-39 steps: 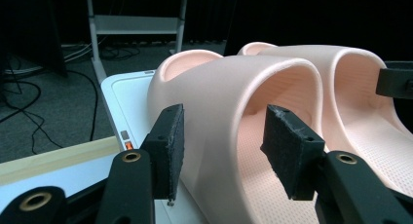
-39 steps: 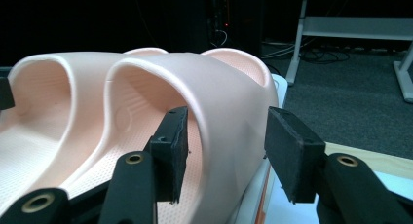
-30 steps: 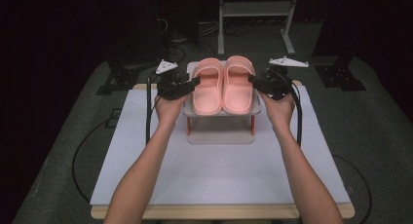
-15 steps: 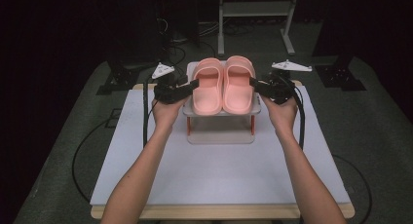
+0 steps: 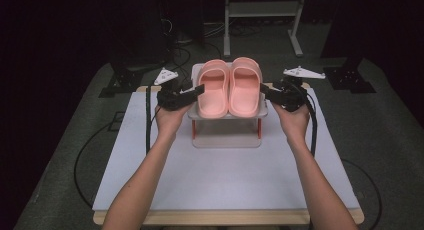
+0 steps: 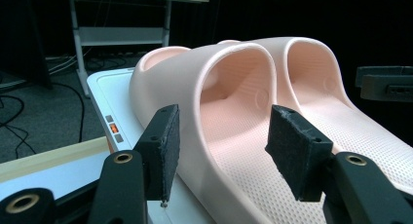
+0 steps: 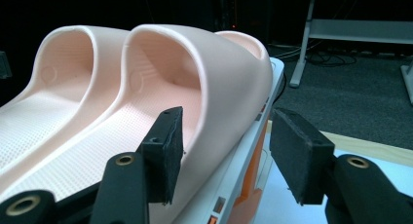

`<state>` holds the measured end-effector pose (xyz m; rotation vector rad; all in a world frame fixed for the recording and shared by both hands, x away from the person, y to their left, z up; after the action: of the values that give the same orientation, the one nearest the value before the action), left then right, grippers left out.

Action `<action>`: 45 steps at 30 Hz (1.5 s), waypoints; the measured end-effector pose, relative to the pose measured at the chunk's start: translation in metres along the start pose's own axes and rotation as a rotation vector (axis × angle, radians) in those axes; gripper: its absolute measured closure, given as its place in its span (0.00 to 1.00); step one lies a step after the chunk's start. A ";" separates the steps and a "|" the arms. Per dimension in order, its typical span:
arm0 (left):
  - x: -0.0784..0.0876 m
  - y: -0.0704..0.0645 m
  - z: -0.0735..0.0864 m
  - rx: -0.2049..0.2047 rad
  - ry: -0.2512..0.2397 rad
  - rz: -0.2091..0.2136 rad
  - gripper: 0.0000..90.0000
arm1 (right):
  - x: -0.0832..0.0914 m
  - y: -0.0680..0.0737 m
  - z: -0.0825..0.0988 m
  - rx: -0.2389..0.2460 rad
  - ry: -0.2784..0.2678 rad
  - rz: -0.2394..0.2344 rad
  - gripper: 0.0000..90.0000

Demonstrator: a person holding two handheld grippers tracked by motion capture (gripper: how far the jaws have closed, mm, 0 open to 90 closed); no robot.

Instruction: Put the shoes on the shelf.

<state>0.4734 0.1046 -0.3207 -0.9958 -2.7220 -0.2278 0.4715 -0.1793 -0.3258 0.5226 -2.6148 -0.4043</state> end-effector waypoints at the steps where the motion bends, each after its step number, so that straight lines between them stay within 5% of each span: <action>1: 0.000 0.000 0.001 -0.001 0.001 0.002 0.50 | 0.000 -0.001 0.001 -0.001 -0.002 -0.001 0.51; 24: 0.015 -0.005 0.010 0.005 -0.014 0.035 0.46 | 0.011 -0.011 0.017 -0.007 0.009 -0.005 0.46; 45: 0.029 -0.018 0.022 -0.032 -0.018 0.067 0.40 | 0.022 -0.016 0.033 0.006 0.010 -0.017 0.44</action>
<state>0.4362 0.1134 -0.3353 -1.1006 -2.7041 -0.2518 0.4422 -0.1961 -0.3523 0.5478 -2.6040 -0.3976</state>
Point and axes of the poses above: each handheld gripper's, and its own axes: x roughly backward along the jaws, z roughly out of its underside, y roughly to its left, the point moved 6 cm from there along -x, roughly forward along the jaws, and after that the axes turned 14 degrees about -x, right-handed, at the moved point
